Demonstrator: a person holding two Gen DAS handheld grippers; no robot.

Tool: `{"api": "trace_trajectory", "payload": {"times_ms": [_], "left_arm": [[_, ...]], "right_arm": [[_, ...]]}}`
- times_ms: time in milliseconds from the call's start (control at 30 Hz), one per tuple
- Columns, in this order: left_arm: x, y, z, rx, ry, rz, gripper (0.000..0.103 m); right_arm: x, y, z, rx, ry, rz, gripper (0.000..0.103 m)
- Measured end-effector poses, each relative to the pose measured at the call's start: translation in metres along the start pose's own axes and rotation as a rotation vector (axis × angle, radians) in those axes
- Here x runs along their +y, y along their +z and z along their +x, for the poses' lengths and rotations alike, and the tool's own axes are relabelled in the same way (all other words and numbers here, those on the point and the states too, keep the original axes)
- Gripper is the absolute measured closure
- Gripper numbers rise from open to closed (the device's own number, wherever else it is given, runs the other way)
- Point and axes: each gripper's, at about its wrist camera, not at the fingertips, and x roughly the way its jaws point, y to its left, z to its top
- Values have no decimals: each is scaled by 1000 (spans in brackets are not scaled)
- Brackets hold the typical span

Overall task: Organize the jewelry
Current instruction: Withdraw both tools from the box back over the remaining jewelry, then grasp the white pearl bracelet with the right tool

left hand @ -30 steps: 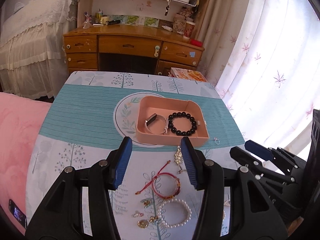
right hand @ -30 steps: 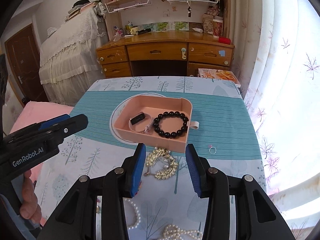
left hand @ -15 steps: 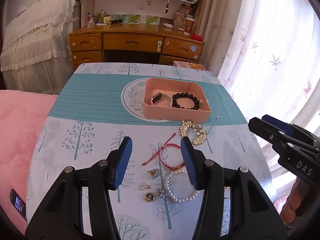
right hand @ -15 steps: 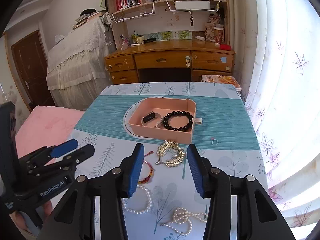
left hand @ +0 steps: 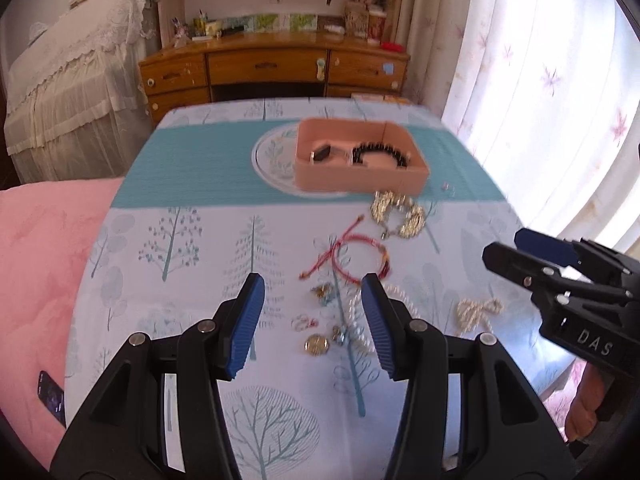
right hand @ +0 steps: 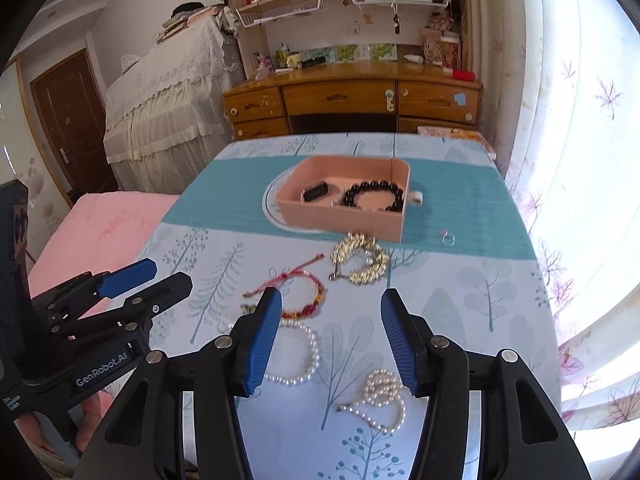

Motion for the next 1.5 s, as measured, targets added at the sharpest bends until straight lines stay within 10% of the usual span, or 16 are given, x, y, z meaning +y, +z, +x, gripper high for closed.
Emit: {"api": "trace_trajectory", "payload": {"times_ms": [433,1000,1500], "left_arm": [[43,-40,36,134,-12,-108,56],[24,-44,51,160,-34,-14,56],[51,-23,70,194,-108,-86,56]], "right_arm": [[-22,-22,61,138,6,66,50],[14,-25,123,239,-9,-86,51],[37,-14,165,279,-75,-221,95]]}}
